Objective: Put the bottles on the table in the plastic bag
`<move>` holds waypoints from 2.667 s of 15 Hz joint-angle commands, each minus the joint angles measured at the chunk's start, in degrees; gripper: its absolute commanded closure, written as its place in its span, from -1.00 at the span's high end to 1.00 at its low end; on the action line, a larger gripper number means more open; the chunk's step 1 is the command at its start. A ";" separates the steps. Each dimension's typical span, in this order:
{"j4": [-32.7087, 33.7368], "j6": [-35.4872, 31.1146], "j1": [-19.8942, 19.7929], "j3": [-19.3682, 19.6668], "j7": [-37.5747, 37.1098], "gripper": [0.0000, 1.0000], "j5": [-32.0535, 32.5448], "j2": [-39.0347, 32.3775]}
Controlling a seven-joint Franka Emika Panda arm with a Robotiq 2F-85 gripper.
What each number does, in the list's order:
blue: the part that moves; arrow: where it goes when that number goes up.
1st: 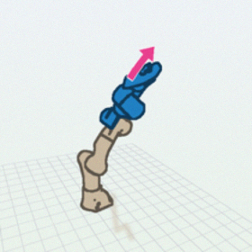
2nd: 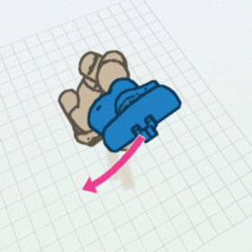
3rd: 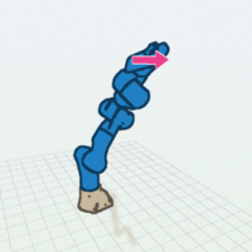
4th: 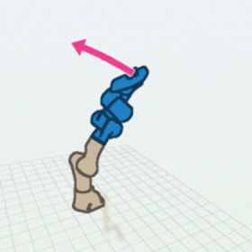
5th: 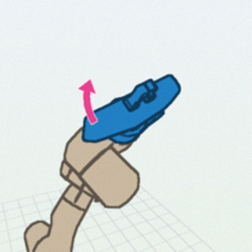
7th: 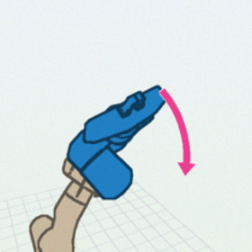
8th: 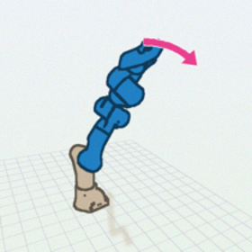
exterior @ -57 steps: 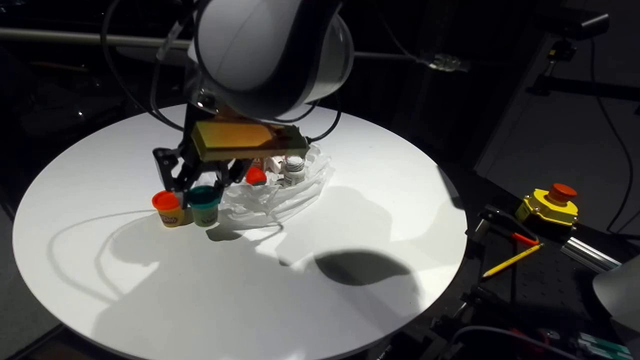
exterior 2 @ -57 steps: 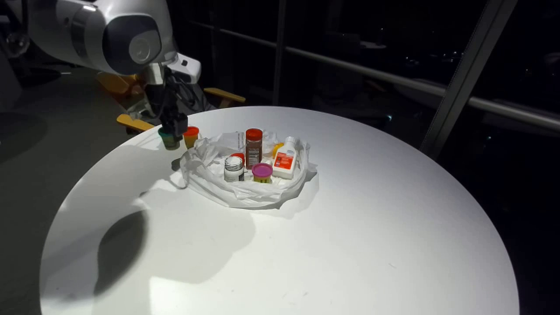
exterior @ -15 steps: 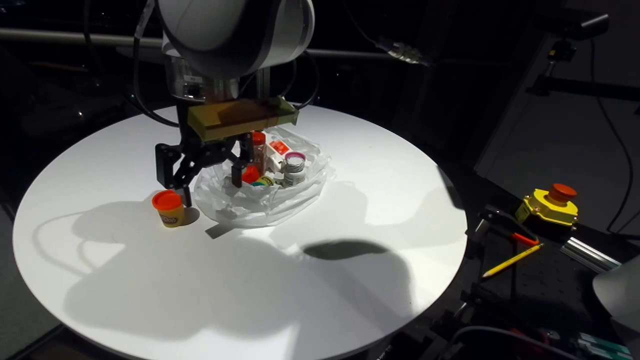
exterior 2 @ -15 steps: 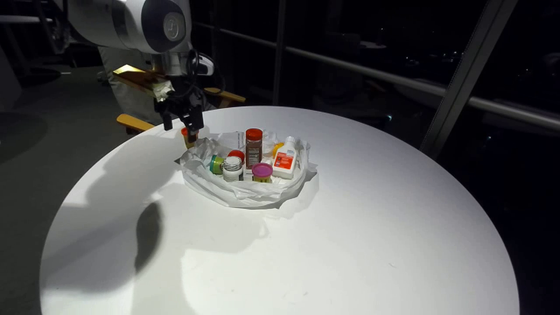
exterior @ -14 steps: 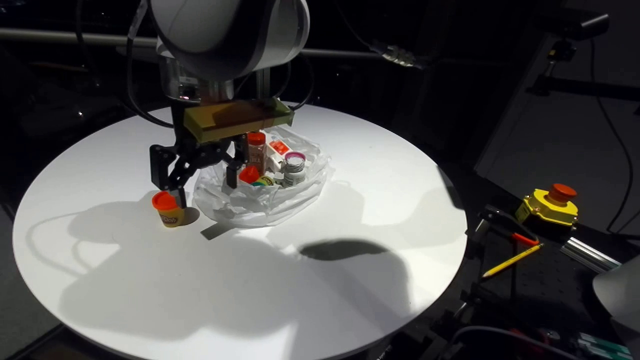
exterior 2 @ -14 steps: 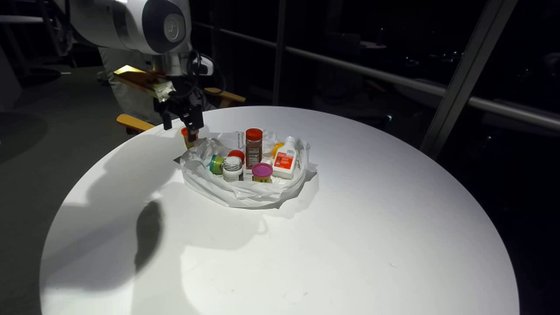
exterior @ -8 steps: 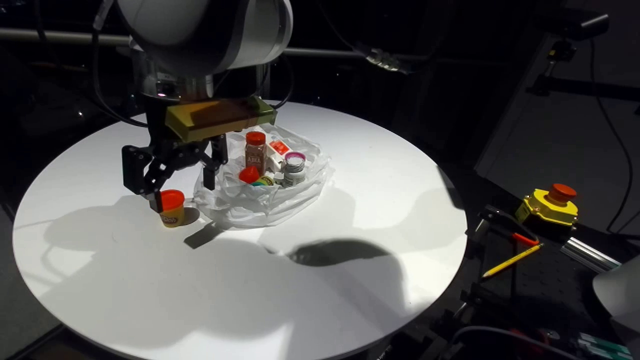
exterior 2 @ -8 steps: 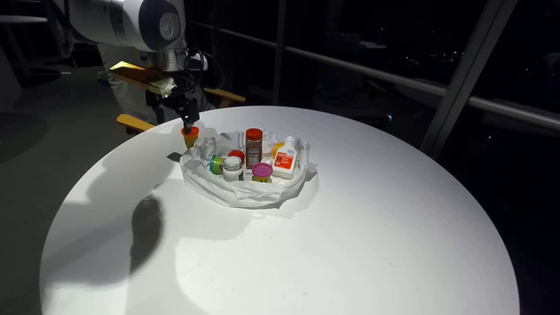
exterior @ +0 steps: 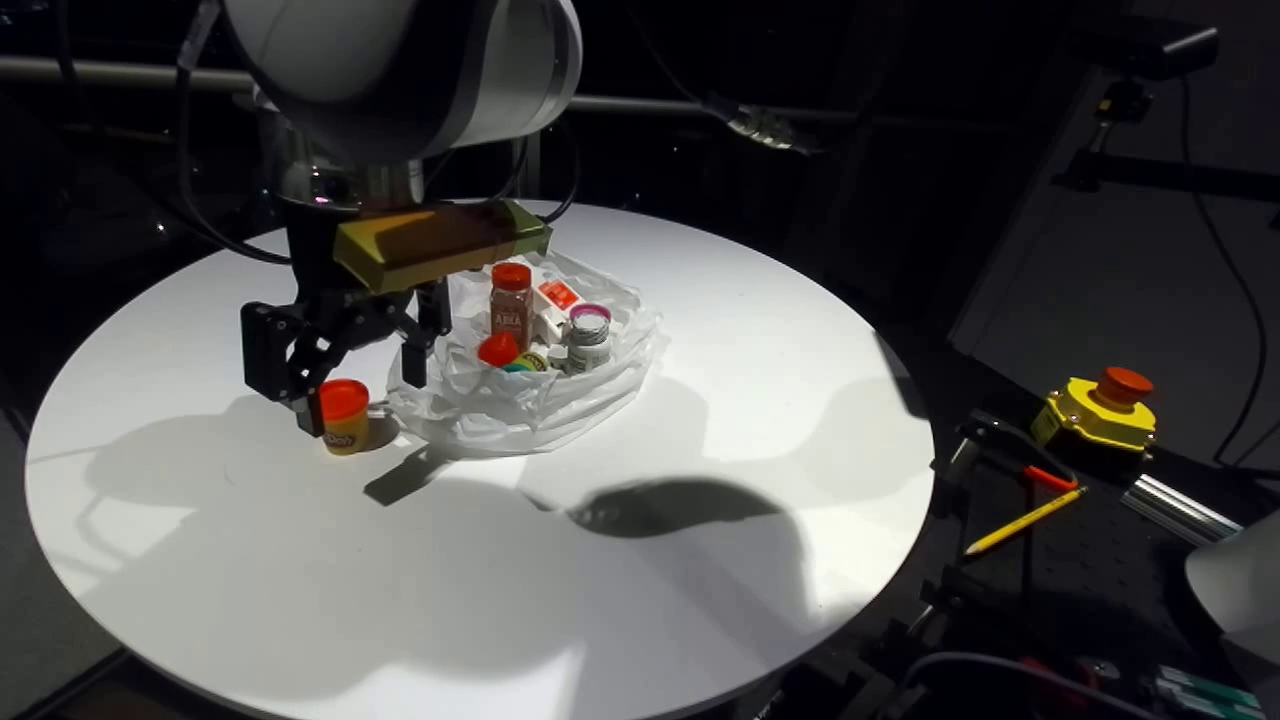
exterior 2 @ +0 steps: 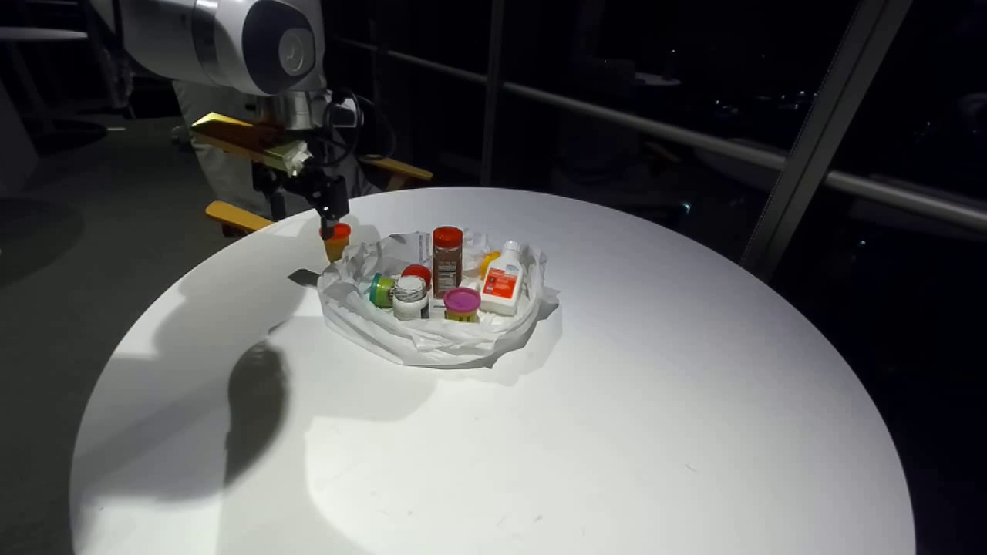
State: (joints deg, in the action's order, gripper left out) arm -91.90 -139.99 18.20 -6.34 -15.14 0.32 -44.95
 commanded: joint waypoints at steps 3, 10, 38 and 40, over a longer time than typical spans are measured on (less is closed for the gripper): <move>0.26 0.19 0.30 0.28 0.12 1.00 -0.29 -0.10; 3.00 -0.63 2.73 3.37 -0.39 1.00 4.02 -2.31; 12.49 -1.15 13.59 14.53 -11.78 -0.54 13.74 -8.18; 9.63 -0.42 15.11 15.93 -15.58 -0.54 14.23 -3.89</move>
State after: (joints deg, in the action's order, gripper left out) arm -78.89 -142.69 30.63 7.24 -25.21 12.70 -55.21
